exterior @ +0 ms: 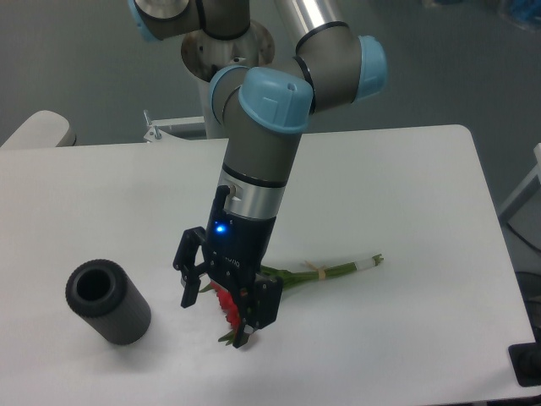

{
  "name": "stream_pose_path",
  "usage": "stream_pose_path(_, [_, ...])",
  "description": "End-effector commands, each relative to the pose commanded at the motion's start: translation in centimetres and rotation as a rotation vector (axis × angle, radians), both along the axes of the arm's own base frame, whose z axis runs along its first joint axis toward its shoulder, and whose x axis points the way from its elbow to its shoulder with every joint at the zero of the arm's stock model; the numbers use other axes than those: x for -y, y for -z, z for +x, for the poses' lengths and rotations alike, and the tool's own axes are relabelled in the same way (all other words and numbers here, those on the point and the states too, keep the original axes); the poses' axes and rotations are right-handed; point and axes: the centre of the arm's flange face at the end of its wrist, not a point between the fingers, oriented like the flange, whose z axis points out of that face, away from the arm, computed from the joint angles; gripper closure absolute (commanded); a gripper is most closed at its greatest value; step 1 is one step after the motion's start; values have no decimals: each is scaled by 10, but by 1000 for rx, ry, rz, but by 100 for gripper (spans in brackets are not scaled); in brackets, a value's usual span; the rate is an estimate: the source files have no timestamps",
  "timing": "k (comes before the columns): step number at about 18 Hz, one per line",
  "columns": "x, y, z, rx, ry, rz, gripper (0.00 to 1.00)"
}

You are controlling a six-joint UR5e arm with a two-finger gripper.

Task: Pick up the flowers from the table
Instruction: 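Lower the open gripper onto the tulip stems below the blooms, then close the gripper around the green tulip stems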

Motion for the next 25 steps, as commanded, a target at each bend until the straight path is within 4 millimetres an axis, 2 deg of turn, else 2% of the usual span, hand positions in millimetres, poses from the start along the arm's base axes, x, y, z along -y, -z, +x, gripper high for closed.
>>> stream_pose_path(5, [1, 4, 3, -3, -3, -13, 0])
stream_pose_path(8, [11, 15, 7, -7, 20, -36, 0])
stream_pose_path(12, [21, 21, 16, -20, 52, -56, 0])
stream_pose_path(15, [39, 39, 15, -105, 31, -188, 0])
stream_pose_path(17, [49, 59, 15, -166, 32, -328, 0])
stream_pose_path(21, [53, 92, 19, -147, 64, -436, 0])
stream_pose_path(25, [64, 121, 7, -246, 129, -602, 0])
